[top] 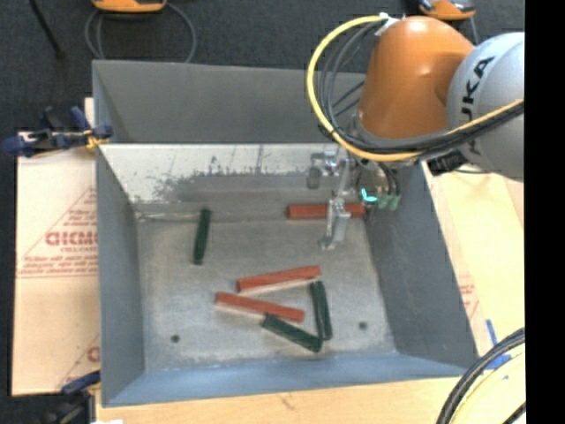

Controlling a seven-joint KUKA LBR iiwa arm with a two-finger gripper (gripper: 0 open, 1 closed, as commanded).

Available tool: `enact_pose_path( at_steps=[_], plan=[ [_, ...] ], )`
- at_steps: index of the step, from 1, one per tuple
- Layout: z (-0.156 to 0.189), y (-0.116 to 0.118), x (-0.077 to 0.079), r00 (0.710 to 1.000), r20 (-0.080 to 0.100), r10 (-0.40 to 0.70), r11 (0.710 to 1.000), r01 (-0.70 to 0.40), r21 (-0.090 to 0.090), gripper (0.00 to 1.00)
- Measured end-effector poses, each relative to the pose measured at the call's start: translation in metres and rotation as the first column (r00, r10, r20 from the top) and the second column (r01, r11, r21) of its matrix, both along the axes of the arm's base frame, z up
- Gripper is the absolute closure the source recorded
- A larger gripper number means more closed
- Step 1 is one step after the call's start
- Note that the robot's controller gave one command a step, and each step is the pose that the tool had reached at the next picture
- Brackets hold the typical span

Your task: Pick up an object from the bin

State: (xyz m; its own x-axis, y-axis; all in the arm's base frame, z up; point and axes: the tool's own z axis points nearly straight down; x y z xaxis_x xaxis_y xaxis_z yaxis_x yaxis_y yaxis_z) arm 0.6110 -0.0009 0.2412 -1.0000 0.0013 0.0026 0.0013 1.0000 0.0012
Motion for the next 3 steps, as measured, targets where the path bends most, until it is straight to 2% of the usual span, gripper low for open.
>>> enact_pose_path(
  at_steps=[1,2,3],
  plan=[
    [-0.11,0.059,-0.052,1.0,-0.004,-0.009,1.0,0.009,0.002,0.0],
    [-0.174,0.066,-0.049,1.0,-0.001,-0.026,1.0,0.026,0.001,0.0],
    [-0.166,0.066,-0.045,1.0,0.006,-0.027,1.0,0.027,0.003,1.0]
  ],
)
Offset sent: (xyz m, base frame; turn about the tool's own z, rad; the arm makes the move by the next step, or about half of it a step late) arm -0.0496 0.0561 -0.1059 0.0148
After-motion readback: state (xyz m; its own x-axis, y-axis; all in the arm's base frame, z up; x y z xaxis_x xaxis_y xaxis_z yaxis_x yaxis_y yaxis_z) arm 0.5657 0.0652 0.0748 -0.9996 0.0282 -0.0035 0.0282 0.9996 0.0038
